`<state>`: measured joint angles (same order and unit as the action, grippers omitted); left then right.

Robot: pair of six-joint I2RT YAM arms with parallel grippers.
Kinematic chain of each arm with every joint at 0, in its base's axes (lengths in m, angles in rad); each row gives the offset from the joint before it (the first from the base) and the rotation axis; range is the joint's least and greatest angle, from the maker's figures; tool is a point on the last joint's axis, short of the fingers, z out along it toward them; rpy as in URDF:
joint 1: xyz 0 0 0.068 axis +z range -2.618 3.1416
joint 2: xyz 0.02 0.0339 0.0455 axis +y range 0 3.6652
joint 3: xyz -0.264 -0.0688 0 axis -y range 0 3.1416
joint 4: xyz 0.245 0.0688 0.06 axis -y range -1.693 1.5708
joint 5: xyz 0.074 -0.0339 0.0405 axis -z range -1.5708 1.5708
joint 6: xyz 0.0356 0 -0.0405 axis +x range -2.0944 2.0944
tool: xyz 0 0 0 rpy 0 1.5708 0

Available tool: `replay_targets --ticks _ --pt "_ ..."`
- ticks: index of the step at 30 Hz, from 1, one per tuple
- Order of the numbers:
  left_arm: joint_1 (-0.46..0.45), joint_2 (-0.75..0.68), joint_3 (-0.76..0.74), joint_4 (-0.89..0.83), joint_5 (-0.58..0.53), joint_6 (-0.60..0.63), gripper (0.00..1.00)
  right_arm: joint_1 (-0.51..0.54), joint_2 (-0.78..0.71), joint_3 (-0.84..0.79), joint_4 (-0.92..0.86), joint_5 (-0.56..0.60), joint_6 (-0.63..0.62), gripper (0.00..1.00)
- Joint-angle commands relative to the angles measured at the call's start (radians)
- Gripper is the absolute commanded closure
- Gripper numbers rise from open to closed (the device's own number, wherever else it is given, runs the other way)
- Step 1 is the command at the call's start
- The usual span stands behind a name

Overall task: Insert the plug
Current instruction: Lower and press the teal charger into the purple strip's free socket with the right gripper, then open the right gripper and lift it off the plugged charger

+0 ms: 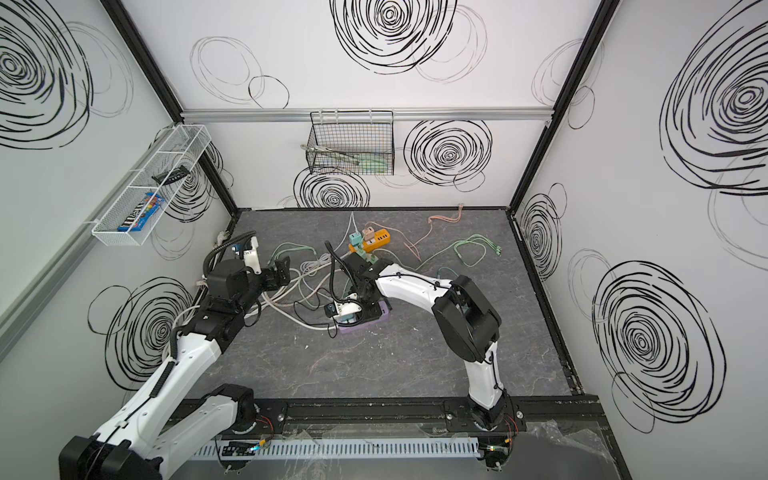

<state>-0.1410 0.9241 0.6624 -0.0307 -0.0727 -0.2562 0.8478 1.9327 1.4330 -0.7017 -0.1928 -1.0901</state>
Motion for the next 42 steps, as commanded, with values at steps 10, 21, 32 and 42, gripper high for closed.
replay_targets --ticks 10,21,32,42 --pt "-0.043 0.047 0.074 -0.067 -0.038 -0.059 0.04 -0.099 -0.178 -0.177 0.056 -0.08 0.024 0.03" --pt "-0.259 0.144 0.06 -0.032 -0.157 -0.158 0.04 -0.137 -0.188 -0.368 0.31 -0.05 0.089 0.03" --pt "-0.321 0.215 0.086 -0.003 -0.18 -0.167 0.04 -0.138 -0.254 -0.473 0.252 -0.069 0.116 0.0" --pt "-0.328 0.265 0.089 0.101 -0.322 -0.188 0.04 -0.152 -0.542 -0.716 0.439 -0.084 0.254 0.03"
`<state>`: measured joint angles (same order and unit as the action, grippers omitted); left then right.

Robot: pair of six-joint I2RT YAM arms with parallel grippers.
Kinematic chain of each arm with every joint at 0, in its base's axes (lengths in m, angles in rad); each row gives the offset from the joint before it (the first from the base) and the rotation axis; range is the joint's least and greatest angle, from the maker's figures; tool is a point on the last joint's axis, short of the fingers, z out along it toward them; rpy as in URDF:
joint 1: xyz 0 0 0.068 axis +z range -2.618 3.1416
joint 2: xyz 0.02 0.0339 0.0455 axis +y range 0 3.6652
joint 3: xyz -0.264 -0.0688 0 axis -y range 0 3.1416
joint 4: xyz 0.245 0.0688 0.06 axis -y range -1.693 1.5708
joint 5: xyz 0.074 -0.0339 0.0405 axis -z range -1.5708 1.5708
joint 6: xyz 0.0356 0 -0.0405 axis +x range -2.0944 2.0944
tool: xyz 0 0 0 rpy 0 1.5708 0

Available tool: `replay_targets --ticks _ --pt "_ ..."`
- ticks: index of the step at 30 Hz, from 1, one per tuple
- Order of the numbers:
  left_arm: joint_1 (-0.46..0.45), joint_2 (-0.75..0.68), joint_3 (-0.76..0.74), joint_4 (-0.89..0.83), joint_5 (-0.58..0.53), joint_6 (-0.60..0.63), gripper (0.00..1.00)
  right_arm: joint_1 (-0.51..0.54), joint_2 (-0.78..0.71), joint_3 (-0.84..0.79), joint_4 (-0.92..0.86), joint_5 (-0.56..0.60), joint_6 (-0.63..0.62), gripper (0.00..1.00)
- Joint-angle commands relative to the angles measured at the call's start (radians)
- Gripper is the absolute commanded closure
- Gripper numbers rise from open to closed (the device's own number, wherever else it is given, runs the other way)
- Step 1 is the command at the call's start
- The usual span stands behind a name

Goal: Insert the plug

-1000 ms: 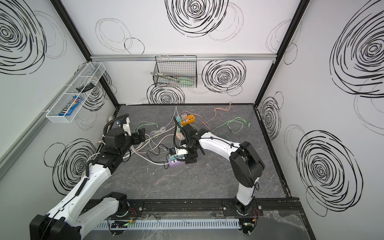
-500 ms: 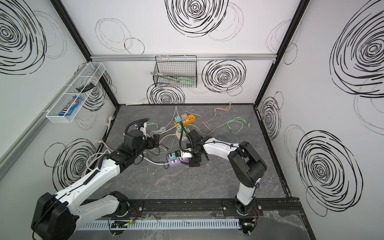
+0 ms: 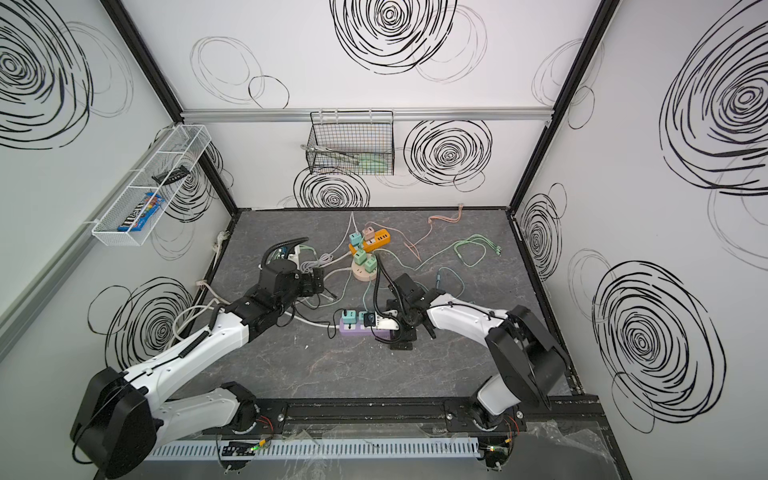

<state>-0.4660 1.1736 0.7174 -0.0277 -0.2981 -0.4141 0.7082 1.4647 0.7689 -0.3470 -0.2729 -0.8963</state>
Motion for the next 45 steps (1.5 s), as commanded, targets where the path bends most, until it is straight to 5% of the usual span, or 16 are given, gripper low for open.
replay_targets --ticks 1,9,15,18,24,32,39,45 --pt "-0.002 0.02 0.033 0.114 -0.126 -0.044 0.04 -0.018 -0.103 -0.074 0.101 0.001 0.071 0.03" --pt "0.008 0.063 -0.046 0.4 -0.421 -0.072 0.04 -0.091 -0.383 -0.227 0.322 0.068 0.269 0.03" --pt "0.046 0.127 -0.121 0.723 -0.59 0.07 0.04 -0.142 -0.502 -0.306 0.543 0.266 0.496 0.03" --pt "0.104 0.127 -0.139 0.784 -0.602 0.133 0.04 -0.212 -0.506 -0.316 0.647 0.455 0.627 0.03" --pt "0.221 0.095 -0.255 0.976 -0.692 0.299 0.04 -0.415 -0.458 -0.362 0.887 0.549 0.835 0.03" --pt "0.19 0.192 -0.378 1.079 -0.771 0.351 0.04 -0.618 -0.182 -0.397 1.098 0.819 1.054 0.03" --pt "0.237 0.257 -0.372 1.06 -0.62 0.355 0.04 -0.705 -0.057 -0.415 1.18 0.742 1.158 0.03" --pt "0.309 0.25 -0.383 1.066 -0.257 0.378 0.04 -0.697 -0.088 -0.538 1.39 0.544 1.046 0.03"
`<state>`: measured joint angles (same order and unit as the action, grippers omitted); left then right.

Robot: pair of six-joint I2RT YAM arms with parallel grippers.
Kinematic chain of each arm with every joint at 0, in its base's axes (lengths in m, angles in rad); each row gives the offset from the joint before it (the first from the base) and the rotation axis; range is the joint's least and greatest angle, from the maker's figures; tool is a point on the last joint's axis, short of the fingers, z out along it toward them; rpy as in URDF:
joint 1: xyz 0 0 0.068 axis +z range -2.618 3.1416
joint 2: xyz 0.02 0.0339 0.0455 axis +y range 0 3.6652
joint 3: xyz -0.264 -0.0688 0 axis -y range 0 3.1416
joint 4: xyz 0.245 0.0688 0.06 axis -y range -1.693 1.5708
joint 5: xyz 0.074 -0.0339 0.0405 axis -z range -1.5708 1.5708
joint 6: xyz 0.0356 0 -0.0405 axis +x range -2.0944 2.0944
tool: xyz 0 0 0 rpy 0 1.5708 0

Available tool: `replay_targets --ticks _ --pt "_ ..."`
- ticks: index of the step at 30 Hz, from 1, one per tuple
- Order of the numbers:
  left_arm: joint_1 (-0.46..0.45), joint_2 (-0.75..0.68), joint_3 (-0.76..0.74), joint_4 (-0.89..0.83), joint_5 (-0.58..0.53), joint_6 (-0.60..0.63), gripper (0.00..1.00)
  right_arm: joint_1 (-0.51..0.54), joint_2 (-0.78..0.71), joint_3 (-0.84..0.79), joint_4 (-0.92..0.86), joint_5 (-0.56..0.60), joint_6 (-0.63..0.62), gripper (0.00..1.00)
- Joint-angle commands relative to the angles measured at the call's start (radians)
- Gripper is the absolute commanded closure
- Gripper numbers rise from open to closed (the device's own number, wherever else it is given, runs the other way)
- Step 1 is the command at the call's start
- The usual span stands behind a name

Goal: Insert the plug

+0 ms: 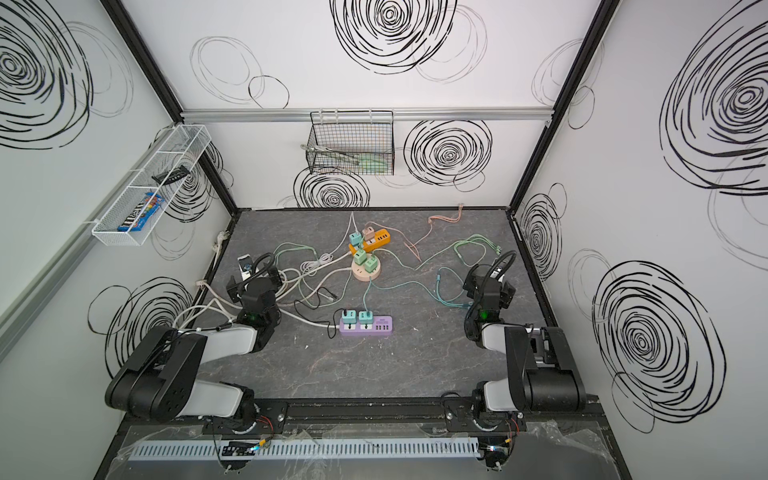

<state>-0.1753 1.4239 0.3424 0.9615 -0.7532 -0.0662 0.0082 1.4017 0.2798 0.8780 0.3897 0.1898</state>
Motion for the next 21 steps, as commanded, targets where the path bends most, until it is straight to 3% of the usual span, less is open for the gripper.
replay_targets --ticks 1,3,5,6,8,9,14,16,17,19,21 --pt "0.019 0.01 -0.043 0.163 0.251 0.042 0.04 0.003 -0.029 -0.077 0.229 -0.171 -0.067 0.03" --pt "0.014 0.033 -0.102 0.306 0.299 0.075 0.04 0.007 -0.005 -0.148 0.362 -0.226 -0.095 0.03" --pt "0.016 0.016 -0.113 0.29 0.34 0.073 0.04 0.005 0.08 -0.189 0.558 -0.177 -0.093 0.03" --pt "0.016 0.024 -0.112 0.303 0.344 0.078 0.04 -0.002 0.089 -0.166 0.53 -0.164 -0.076 0.03" --pt "0.024 0.025 -0.096 0.27 0.362 0.071 0.04 -0.008 0.048 -0.056 0.25 -0.2 -0.058 0.03" --pt "0.03 0.028 -0.093 0.266 0.374 0.068 0.04 -0.006 0.055 -0.025 0.198 -0.2 -0.06 0.03" --pt "0.059 0.029 -0.096 0.265 0.421 0.047 0.04 0.009 0.065 -0.038 0.237 -0.177 -0.075 0.03" --pt "0.09 0.054 -0.156 0.377 0.538 0.047 0.04 0.008 0.065 -0.039 0.24 -0.178 -0.075 0.03" --pt "0.094 0.098 -0.184 0.519 0.535 0.053 0.04 0.009 0.064 -0.037 0.236 -0.177 -0.075 0.03" --pt "0.091 0.048 -0.148 0.35 0.517 0.036 0.04 0.009 0.064 -0.039 0.238 -0.177 -0.076 0.03" --pt "0.08 0.084 -0.169 0.452 0.494 0.052 0.04 0.01 0.065 -0.038 0.238 -0.176 -0.076 0.03"
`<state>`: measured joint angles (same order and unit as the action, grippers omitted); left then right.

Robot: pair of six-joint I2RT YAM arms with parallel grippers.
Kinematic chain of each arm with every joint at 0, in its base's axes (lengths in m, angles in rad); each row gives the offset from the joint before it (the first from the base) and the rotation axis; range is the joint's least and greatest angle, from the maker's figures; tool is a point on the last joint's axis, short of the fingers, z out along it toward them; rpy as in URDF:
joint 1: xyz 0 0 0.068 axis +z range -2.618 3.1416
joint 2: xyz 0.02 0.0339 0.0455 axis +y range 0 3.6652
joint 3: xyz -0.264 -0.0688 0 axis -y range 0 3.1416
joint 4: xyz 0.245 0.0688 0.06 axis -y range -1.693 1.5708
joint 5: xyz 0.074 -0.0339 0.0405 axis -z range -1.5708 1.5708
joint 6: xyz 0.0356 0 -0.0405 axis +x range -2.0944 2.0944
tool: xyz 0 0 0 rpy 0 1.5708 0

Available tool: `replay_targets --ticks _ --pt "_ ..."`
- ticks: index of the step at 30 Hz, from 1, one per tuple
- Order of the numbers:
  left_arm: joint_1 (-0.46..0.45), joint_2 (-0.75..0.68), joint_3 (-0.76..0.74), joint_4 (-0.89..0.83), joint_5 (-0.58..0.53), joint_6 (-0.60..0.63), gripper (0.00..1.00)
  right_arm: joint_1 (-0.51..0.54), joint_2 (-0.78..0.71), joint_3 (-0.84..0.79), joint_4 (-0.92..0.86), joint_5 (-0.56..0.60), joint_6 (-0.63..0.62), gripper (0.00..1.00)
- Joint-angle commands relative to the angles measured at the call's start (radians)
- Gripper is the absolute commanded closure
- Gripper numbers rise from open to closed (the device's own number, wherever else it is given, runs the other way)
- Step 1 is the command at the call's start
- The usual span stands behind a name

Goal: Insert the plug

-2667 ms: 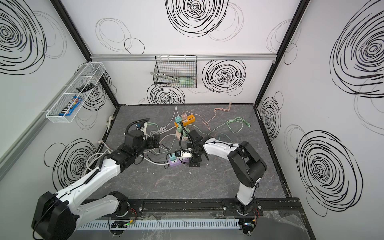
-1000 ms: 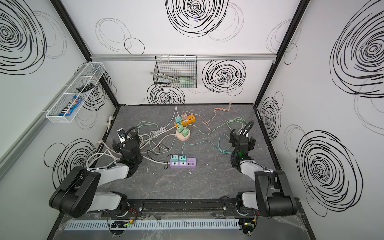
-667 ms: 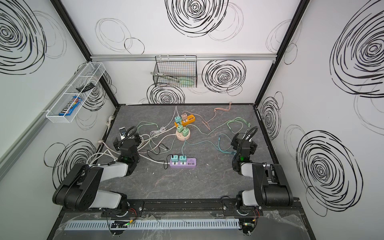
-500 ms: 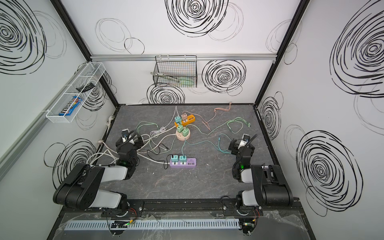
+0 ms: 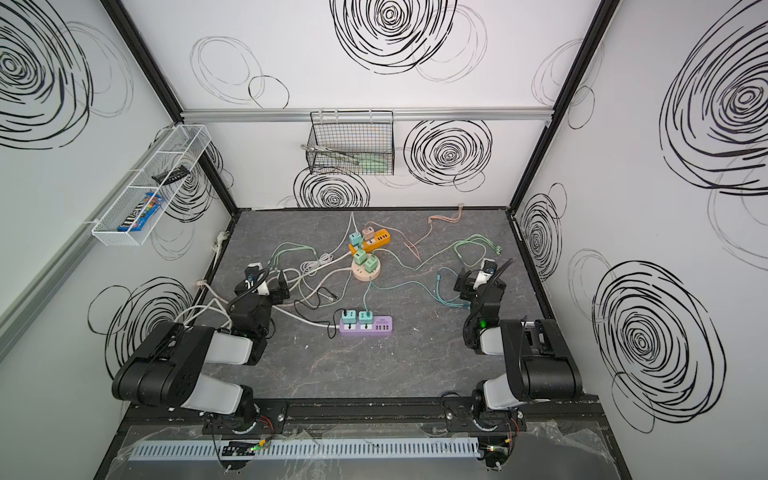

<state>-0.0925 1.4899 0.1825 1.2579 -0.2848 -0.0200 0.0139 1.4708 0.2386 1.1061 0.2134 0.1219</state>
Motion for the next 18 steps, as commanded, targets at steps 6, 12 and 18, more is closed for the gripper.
replay_targets --ticks 6,12,18 --pt "-0.051 0.017 -0.033 0.206 -0.061 0.03 0.04 0.003 -0.004 0.003 0.009 0.0 -0.007 0.03" --pt "-0.055 0.021 -0.028 0.2 -0.061 0.033 0.04 0.004 -0.004 0.003 0.009 0.0 -0.008 0.03" --pt "-0.033 0.013 -0.026 0.189 -0.031 0.02 0.04 0.004 -0.004 0.005 0.008 -0.001 -0.007 0.03"
